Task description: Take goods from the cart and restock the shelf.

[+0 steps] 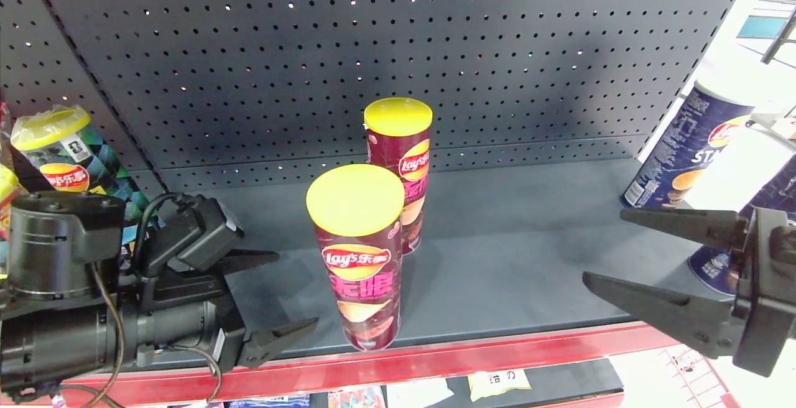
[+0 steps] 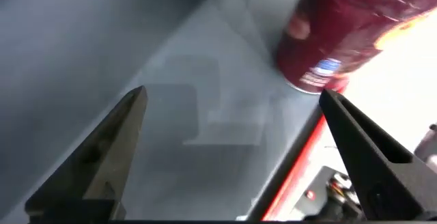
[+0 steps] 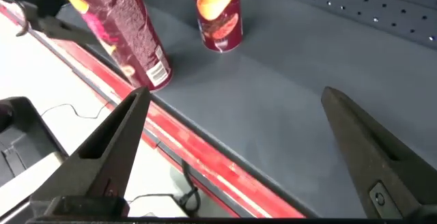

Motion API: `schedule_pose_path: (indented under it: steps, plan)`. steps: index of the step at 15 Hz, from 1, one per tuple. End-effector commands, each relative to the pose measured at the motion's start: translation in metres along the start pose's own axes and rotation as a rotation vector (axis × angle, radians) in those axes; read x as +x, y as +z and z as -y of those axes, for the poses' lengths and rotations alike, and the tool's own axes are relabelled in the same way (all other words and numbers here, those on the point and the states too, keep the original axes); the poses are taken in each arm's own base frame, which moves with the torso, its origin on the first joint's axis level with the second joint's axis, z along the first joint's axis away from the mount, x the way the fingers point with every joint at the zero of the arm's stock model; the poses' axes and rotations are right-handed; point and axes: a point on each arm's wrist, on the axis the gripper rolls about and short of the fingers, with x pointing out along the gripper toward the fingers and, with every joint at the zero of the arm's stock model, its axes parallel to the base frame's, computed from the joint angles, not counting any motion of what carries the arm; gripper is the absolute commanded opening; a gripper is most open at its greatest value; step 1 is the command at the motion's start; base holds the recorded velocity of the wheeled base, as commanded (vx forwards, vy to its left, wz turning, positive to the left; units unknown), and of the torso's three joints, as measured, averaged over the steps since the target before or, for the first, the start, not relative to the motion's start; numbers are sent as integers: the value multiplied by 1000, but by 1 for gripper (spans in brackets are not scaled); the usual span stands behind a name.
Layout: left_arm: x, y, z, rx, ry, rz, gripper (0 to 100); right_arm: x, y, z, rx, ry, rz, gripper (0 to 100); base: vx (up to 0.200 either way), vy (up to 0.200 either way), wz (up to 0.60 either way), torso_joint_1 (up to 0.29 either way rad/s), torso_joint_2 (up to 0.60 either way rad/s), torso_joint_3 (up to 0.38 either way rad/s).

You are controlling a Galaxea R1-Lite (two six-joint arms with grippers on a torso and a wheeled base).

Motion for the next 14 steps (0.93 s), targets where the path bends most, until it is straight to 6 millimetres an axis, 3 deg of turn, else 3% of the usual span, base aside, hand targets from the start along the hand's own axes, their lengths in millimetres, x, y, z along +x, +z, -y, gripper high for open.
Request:
schedule_pose_path:
  steps: [1, 14]
  plan:
    - [10, -5, -1, 7, -17, -38, 100, -7, 1, 0, -1, -2, 24, 100, 0, 0, 0, 0, 0, 0]
    - [34, -1, -8, 73, -44, -66, 100, -7, 3, 2, 1, -16, 28, 100, 0, 0, 0, 0, 0, 0]
